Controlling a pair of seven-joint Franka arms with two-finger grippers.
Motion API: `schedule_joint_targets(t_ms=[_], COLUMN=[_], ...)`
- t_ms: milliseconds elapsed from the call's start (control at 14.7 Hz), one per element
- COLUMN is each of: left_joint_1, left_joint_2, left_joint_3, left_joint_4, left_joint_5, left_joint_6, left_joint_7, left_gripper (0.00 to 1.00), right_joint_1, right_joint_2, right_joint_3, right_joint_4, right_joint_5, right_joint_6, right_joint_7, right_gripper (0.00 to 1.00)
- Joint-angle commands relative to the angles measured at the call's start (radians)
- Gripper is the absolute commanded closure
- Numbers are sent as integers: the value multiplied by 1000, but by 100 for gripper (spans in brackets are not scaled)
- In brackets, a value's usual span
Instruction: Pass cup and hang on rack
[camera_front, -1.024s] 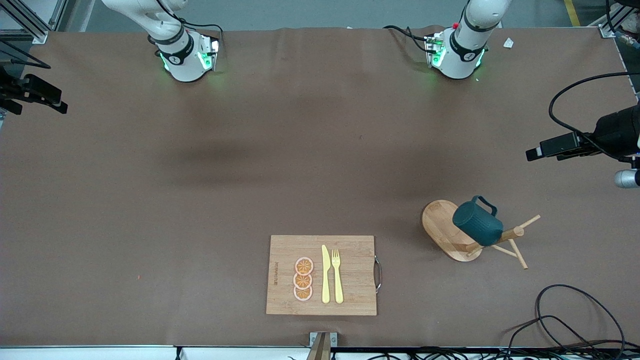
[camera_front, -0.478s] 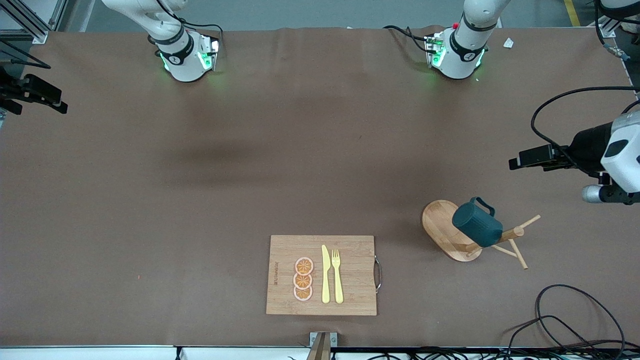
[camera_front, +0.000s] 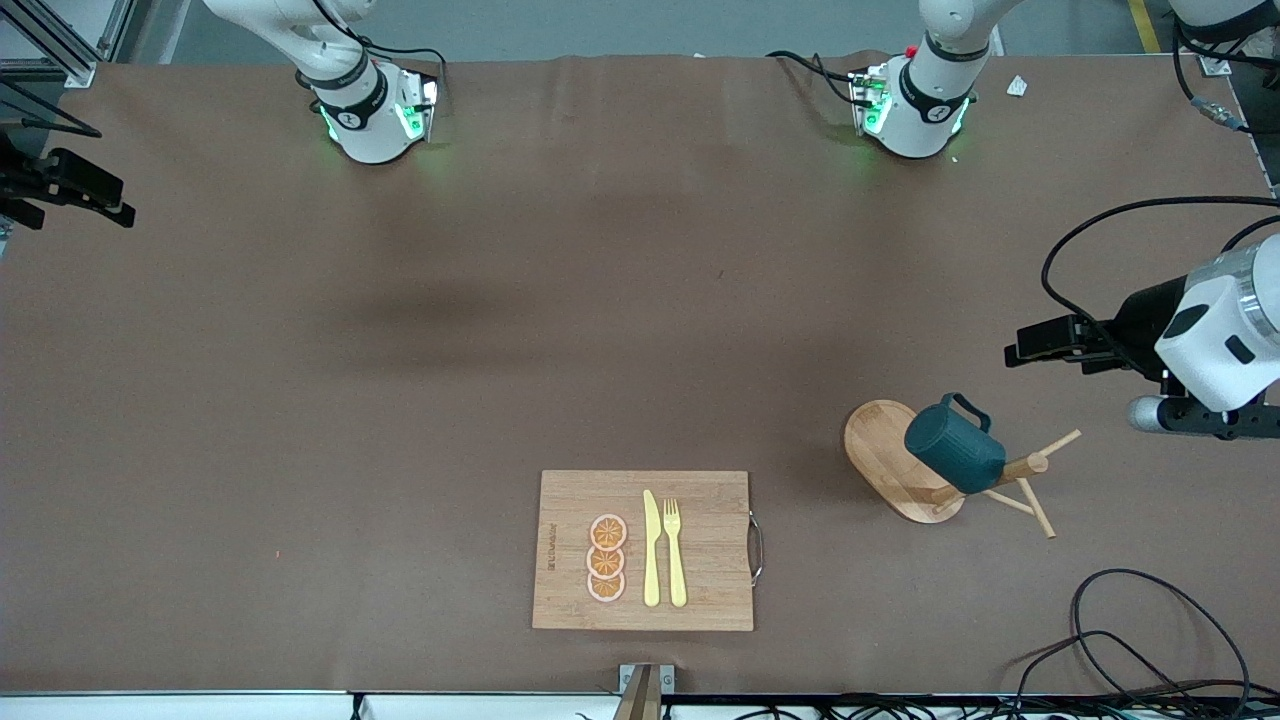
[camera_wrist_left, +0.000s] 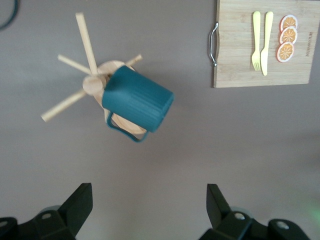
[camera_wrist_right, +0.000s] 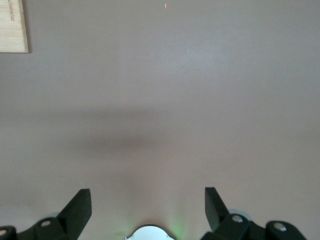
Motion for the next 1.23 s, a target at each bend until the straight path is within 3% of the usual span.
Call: schedule_joint_targets(t_ms=[0,68,205,409,478,887,1160], left_joint_1=[-86,-119,-211,-423,-469,-479,-521], left_joint_2=[-21,-38,-82,-179,-217,-253,-316], left_joint_3=[119,169,336,735,818,855,972], left_joint_4=[90,107,128,125,118,105,33], left_joint_5=[5,-3,-82,-300,-341,-353,-395], left_joint_6=[-27,-27,-27,-26,-21,-23,-4], left_joint_7=[127,169,221,319,328,413,437], left_gripper=[0,0,0,0,0,0,0], right_joint_1=[-4,-4,-4,-4,-4,-4,-4], right_joint_2=[-29,-29,-29,-29,-29,-29,-29], right_joint_3=[4,4,4,4,4,4,4], right_joint_4=[-32,-32,-32,-33,-33,-33,-35], right_joint_5=[-3,-3,-3,-3,-3,-3,-3], right_joint_6=[9,9,9,9,9,9,11], right_joint_7=[10,10,10,10,10,10,10], right_gripper=[0,0,0,0,0,0,0])
